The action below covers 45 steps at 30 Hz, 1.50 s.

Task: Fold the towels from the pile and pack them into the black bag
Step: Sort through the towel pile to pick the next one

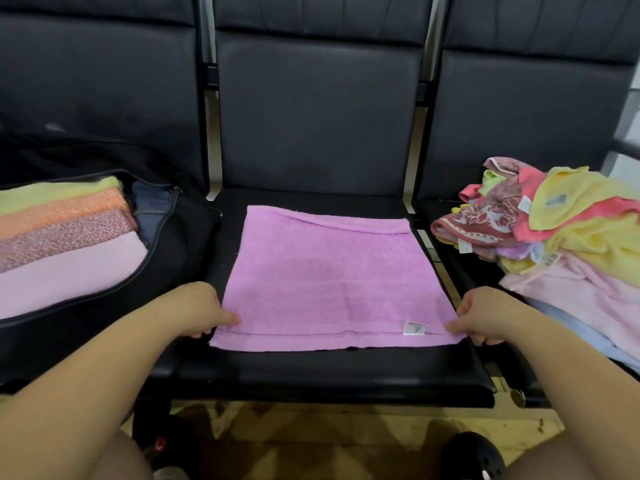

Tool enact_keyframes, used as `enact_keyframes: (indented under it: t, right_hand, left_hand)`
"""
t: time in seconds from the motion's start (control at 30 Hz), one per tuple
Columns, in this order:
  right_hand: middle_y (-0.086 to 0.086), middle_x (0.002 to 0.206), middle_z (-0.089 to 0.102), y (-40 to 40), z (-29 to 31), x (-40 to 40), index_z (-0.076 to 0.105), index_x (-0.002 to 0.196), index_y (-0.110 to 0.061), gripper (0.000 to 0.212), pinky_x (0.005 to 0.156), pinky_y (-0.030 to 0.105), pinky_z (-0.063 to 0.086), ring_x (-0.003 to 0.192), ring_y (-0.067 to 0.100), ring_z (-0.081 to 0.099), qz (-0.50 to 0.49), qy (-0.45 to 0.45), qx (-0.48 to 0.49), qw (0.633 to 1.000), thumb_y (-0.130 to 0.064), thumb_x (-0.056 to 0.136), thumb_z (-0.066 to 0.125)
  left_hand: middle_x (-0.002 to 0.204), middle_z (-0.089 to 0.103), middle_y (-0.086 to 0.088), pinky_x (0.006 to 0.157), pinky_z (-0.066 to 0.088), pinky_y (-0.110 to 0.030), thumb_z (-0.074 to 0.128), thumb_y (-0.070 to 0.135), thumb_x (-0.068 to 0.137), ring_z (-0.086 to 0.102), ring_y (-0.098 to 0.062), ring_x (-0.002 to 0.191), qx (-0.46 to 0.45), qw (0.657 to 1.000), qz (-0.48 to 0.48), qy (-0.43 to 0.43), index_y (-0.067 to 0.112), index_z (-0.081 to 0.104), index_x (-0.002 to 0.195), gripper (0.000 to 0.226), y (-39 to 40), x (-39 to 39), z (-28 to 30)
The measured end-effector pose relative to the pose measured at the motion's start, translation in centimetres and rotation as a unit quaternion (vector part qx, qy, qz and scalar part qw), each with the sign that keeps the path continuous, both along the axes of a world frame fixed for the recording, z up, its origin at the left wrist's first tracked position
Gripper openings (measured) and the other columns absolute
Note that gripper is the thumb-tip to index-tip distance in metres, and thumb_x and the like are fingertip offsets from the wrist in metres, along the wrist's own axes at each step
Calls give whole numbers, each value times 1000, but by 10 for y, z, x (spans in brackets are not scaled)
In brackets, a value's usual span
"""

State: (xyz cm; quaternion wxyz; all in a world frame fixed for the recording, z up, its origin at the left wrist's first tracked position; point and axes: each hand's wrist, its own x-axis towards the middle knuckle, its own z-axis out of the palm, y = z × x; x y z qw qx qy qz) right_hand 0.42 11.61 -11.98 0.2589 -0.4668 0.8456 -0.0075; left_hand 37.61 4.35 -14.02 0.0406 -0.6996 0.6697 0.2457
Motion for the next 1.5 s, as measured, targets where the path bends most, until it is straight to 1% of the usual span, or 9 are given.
enact_keyframes:
  t: [0.23, 0.37, 0.53, 0.67, 0.93, 1.0, 1.1, 1.33, 1.5]
  right_hand:
    - [18, 68, 70, 3, -4, 7, 67, 76, 2, 11, 69, 36, 57, 59, 28, 64, -4, 22, -56, 998, -8, 81, 68]
    - [14, 75, 73, 8, 4, 10, 68, 82, -1, 8, 75, 34, 57, 75, 29, 70, 15, 44, -93, 995, -7, 82, 63]
    - [7, 67, 69, 10, 11, -10, 63, 73, -13, 10, 79, 44, 56, 70, 24, 67, -49, -40, -277, 959, -12, 83, 66]
    - [6, 70, 71, 17, 16, -19, 68, 69, -15, 13, 85, 46, 54, 76, 24, 67, -56, -64, -328, 941, -12, 81, 67]
    - [7, 71, 69, 17, 8, -19, 69, 72, -10, 11, 77, 39, 55, 75, 25, 65, -31, -24, -253, 967, -8, 81, 63]
    - [10, 75, 70, 14, 9, -21, 64, 79, -5, 9, 76, 41, 57, 77, 26, 69, -75, -101, -259, 958, -6, 86, 58]
    - [15, 74, 68, 16, 18, -20, 57, 86, -1, 5, 51, 24, 55, 65, 21, 66, -145, -246, -246, 926, -1, 90, 56]
    - [10, 47, 61, 26, 3, -22, 58, 88, 1, 7, 42, 19, 49, 37, 11, 55, -115, -221, -59, 967, 5, 86, 62]
    - [8, 61, 61, 23, -8, -23, 65, 90, 3, 16, 52, 25, 47, 54, 15, 54, -97, -181, -9, 979, -6, 81, 74]
  left_hand:
    - [64, 59, -8, 60, 43, -25, 64, 32, 88, 50, -20, 53, -9, 999, 30, 27, 8, 55, 62, 36, 3, -3, -5]
    - [75, 58, -5, 74, 44, -29, 56, 31, 91, 57, -24, 80, -82, 996, 28, 13, 7, 62, 74, 30, 8, 3, 5]
    - [68, 56, -15, 66, 37, -32, 57, 24, 91, 53, -30, 72, -178, 961, 103, 187, 1, 58, 65, 34, 14, 11, 25]
    - [58, 42, -5, 49, 23, -25, 60, 27, 92, 32, -18, 50, -107, 925, 187, 313, 8, 53, 63, 35, 26, 13, 37]
    - [47, 42, 2, 40, 21, -19, 64, 31, 88, 30, -12, 42, 25, 961, 144, 233, 12, 54, 61, 34, 35, 9, 24]
    - [47, 43, 3, 37, 19, -17, 66, 31, 87, 28, -10, 40, 45, 952, 155, 259, 12, 56, 64, 31, 35, 8, 26]
    - [47, 42, 4, 35, 16, -16, 68, 33, 85, 25, -8, 38, 82, 940, 160, 291, 12, 56, 66, 31, 36, 9, 29]
    - [37, 40, 4, 40, 20, -17, 73, 46, 78, 27, -12, 34, 138, 987, 35, 78, 12, 54, 53, 46, 46, 0, 17]
    - [42, 53, 4, 48, 39, -19, 74, 53, 74, 42, -11, 38, 55, 998, -6, 9, 12, 58, 55, 48, 45, -3, 11]
